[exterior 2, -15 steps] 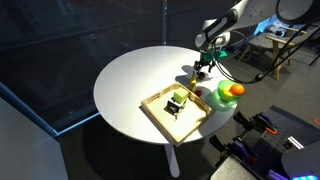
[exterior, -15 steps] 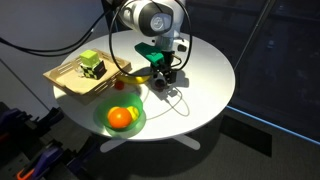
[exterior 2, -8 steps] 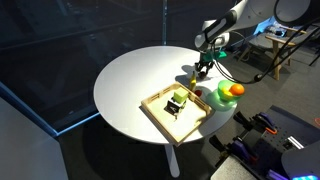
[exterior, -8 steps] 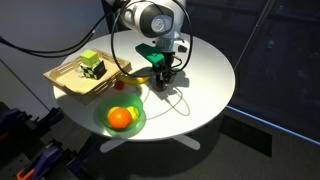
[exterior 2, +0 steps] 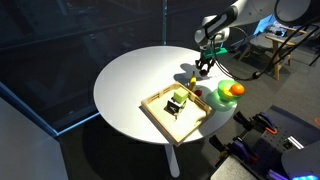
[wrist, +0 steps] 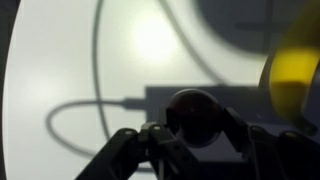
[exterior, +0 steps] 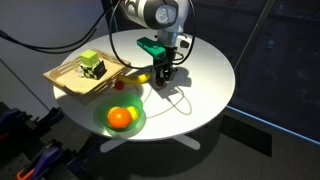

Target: Pick up the brown plush toy and put it in the green bowl

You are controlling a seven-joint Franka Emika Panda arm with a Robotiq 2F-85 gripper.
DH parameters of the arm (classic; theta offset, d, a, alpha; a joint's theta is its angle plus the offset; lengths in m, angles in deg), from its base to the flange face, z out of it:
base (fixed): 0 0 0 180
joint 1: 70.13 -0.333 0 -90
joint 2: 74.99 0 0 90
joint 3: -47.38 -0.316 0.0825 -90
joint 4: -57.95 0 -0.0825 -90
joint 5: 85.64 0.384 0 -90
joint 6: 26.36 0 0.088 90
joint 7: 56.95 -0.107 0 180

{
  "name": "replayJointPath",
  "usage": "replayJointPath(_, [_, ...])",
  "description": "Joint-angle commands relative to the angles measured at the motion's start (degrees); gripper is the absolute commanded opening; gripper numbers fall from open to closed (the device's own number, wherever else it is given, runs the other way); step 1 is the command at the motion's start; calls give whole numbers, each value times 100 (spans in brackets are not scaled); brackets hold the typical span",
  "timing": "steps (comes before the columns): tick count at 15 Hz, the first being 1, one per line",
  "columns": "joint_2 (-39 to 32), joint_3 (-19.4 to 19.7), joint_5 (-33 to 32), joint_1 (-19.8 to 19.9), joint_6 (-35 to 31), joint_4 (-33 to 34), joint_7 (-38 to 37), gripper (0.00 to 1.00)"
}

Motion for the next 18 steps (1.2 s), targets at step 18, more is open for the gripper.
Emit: replayJointPath(18, [1202,66,-544,-219,453,-594,-176,34])
